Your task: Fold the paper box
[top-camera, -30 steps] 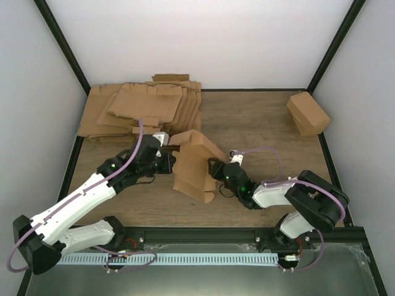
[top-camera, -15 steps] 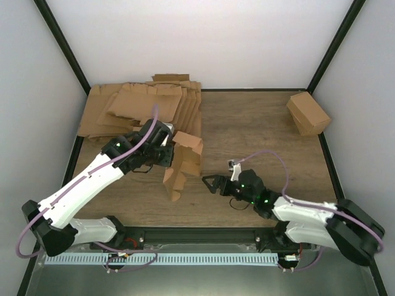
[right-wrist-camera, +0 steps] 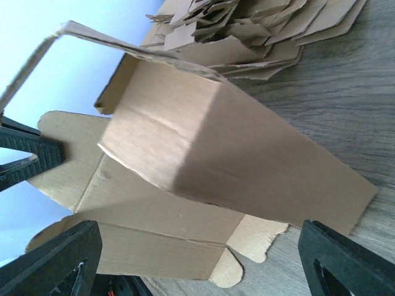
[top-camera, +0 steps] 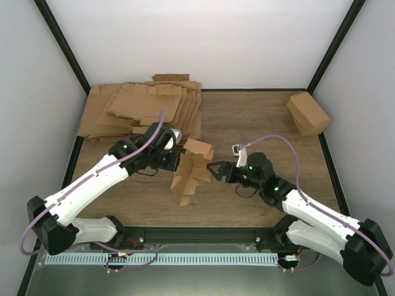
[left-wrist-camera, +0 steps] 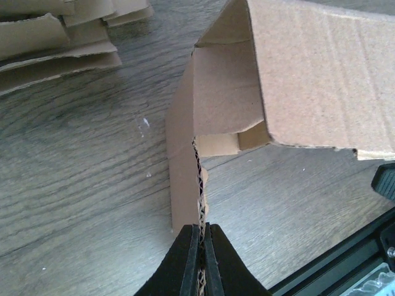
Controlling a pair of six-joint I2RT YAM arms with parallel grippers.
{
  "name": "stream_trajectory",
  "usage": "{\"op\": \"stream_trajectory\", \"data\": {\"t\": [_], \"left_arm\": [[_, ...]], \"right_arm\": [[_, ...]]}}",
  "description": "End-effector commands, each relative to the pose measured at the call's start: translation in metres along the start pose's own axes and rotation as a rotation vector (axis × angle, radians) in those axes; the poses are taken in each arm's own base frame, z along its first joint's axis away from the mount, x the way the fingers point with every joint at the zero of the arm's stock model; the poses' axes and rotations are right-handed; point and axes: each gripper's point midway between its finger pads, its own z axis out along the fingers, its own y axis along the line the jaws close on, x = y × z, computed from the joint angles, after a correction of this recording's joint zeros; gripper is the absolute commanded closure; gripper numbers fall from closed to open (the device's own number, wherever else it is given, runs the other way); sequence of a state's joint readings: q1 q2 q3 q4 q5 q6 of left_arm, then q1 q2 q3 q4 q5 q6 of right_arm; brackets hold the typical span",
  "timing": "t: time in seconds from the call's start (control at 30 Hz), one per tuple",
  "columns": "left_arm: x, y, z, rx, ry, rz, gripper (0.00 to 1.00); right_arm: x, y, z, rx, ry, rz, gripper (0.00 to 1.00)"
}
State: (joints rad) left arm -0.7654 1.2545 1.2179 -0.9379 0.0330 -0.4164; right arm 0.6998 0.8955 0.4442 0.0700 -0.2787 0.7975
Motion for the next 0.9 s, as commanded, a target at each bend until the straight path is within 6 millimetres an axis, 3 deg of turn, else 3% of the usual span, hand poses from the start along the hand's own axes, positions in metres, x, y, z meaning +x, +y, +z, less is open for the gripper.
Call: {"op": "stream_trajectory", "data": {"t": [0.0, 0.17, 0.37, 0.5, 0.57, 0.7, 0.87], "left_arm": [[0.011, -0.004, 0.01, 0.033, 0.044, -0.012, 0.96], [0.014, -0.002, 0.011, 0.03, 0.049, -0.016, 0.96], [0.012, -0.006, 0.011, 0.05, 0.046, -0.011, 0.95], [0.009, -0.01, 0.01, 0.065, 0.036, -0.008, 0.91], [0.006, -0.012, 0.009, 0.076, 0.025, -0.005, 0.84], [-0.004, -0.018, 0.004, 0.114, -0.017, -0.025, 0.55], [-0.027, -0.031, -0.014, 0.233, -0.083, -0.046, 0.42]], "right_arm": [[-0.017, 0.018, 0.001, -0.018, 0.005, 0.0, 0.1], [-0.033, 0.023, 0.002, -0.017, -0.042, 0.03, 0.15], [-0.047, 0.014, 0.003, 0.034, -0.088, 0.066, 0.3], [-0.045, 0.006, 0.008, 0.079, -0.065, 0.064, 0.39], [-0.042, 0.0, 0.009, 0.106, -0.047, 0.056, 0.41], [-0.04, -0.005, 0.008, 0.129, -0.041, 0.031, 0.44], [-0.037, -0.004, 0.012, 0.132, -0.006, 0.004, 0.46]]}}
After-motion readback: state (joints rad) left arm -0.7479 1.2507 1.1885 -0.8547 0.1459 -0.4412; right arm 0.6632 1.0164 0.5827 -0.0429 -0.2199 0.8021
